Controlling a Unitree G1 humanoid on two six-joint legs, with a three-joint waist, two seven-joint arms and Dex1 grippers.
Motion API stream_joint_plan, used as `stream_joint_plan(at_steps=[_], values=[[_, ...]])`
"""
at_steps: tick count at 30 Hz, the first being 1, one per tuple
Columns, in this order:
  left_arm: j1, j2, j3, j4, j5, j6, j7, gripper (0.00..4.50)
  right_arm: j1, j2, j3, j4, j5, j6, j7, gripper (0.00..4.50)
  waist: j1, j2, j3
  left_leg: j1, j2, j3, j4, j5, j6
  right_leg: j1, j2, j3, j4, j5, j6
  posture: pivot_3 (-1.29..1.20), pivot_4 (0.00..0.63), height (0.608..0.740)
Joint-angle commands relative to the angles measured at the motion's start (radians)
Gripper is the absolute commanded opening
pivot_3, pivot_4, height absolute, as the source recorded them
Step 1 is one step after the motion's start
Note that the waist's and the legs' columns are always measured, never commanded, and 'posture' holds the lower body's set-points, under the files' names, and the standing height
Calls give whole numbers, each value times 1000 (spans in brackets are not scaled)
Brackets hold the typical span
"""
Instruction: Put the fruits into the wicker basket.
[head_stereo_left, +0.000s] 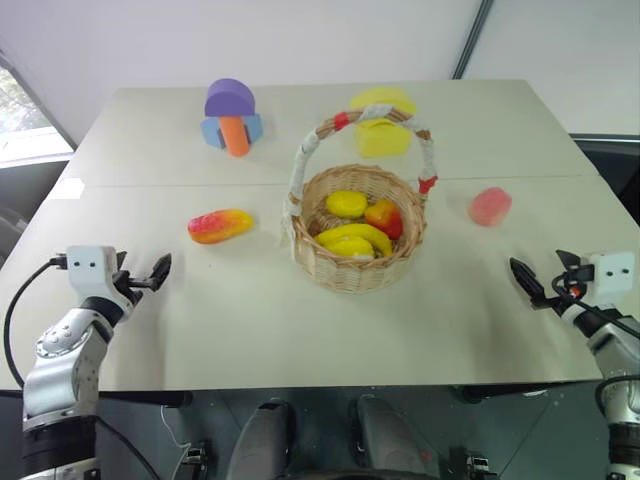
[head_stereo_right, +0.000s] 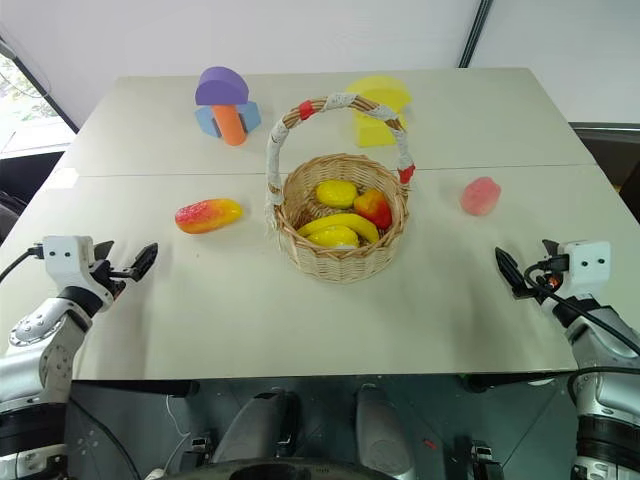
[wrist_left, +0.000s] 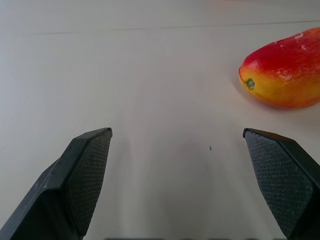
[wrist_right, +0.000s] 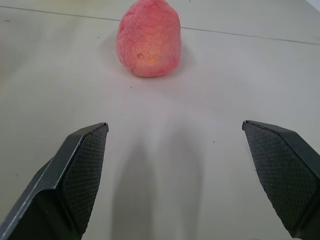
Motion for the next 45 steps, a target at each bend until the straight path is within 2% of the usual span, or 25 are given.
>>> stream_joint_plan(at_steps=[1,9,16,19,24,30,39,45], values=[[-20,10,15,-14,5,-5,15,4500,-11,-3,-7,-41,3,-12,-3,4482,0,0,0,0,0,0,0,0,0,0,0,0,0,0,0,0,150,740],[-52,9,7,-11,-2,-1,3,4500,-13,-4,-7,-71,4,-6,-10,4482,-1,0,0,0,0,0,0,0,0,0,0,0,0,0,0,0,150,740],[-101,-1,-44,-59,-31,38,-40,4500,-12,-21,-4,-190,26,39,6,4482,0,0,0,0,0,0,0,0,0,0,0,0,0,0,0,0,150,740],[-136,16,-84,-76,-28,62,-69,4500,-12,-39,-11,-266,43,74,16,4482,1,0,0,0,0,0,0,0,0,0,0,0,0,0,0,0,150,740],[-274,107,-197,-38,14,92,-182,4500,43,-92,3,-485,121,192,84,4482,2,0,0,0,0,-1,0,0,0,0,1,0,0,0,0,0,150,740],[-487,199,-376,181,135,21,-372,4500,87,-186,59,-737,272,355,181,4482,-2,-1,0,0,0,-1,0,0,0,0,2,-1,0,0,0,0,150,740],[-710,231,-517,497,279,-107,-563,4500,7,-223,134,-866,365,441,196,4482,2,-2,1,-1,0,-1,1,0,0,0,2,-3,0,0,0,0,150,740],[-770,228,-588,591,362,-149,-640,4500,-25,-208,181,-892,366,443,179,4482,1,-3,1,-2,-1,-2,1,0,0,-1,1,-3,-1,0,0,0,150,740]])
